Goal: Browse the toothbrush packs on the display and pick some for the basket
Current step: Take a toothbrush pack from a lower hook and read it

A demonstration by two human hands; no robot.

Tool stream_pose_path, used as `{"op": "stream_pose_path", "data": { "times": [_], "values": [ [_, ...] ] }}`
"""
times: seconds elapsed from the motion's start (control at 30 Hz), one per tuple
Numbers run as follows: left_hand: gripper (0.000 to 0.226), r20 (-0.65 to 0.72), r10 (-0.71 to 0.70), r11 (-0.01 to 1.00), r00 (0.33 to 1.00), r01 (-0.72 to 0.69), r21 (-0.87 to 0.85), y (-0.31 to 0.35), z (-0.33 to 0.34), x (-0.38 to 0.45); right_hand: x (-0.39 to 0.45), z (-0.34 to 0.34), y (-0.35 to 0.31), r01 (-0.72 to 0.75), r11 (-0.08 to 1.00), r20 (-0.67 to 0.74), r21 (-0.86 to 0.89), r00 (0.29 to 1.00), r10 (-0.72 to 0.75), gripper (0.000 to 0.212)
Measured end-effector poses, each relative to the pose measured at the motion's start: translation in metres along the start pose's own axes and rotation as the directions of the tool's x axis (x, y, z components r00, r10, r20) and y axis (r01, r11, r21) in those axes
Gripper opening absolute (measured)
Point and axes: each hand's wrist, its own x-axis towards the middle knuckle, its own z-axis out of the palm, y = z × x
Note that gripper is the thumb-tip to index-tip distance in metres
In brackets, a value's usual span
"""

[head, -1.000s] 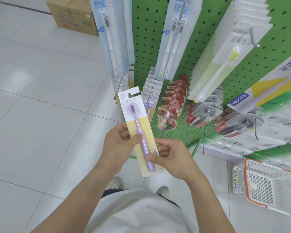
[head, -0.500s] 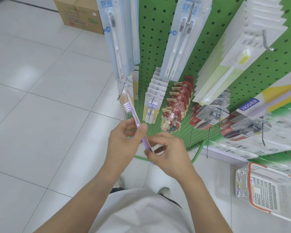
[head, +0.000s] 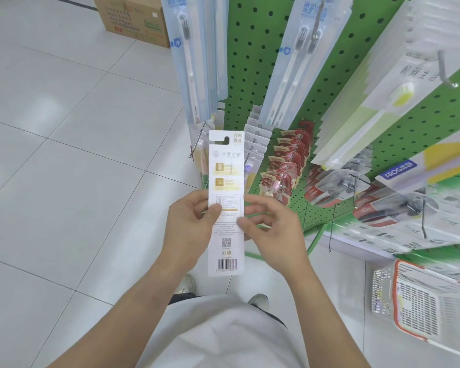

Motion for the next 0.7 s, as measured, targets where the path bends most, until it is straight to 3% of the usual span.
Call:
{"op": "stream_pose_path", "data": {
  "times": [0.1, 0.33, 0.47, 0.6, 0.7],
  "values": [
    [0.025, 0.006, -0.02, 0.999, 1.0, 0.02, 0.025, -0.002, 0.001, 0.002, 0.003, -0.004, 0.003, -0.035, 0.991, 0.049, 0.132, 0.998, 0.028, 0.042],
    [0.024, -0.192, 0.01, 0.999, 0.981, -0.016, -0.032, 0.003, -0.001, 0.01, 0.01, -0.017, 0.013, -0.13, 0.985, 0.195, 0.114, 0.975, 0.106, 0.043],
    [0.025, -0.174, -0.022, 0.996, 0.985, 0.007, -0.086, 0.006, 0.002, 0.009, 0.015, -0.023, 0.015, -0.143, 0.987, 0.156, 0.075, 0.979, 0.13, 0.039],
    [0.027, -0.11, -0.085, 0.992, 0.99, 0.074, -0.099, 0.006, 0.004, 0.01, 0.017, -0.023, 0.014, -0.111, 0.992, 0.118, 0.052, 0.988, 0.105, 0.015],
    [0.026, -0.03, -0.109, 0.993, 0.994, 0.107, -0.043, 0.008, 0.005, 0.011, 0.016, -0.02, 0.013, -0.101, 0.994, 0.121, 0.032, 0.988, 0.097, 0.023]
  ]
}}
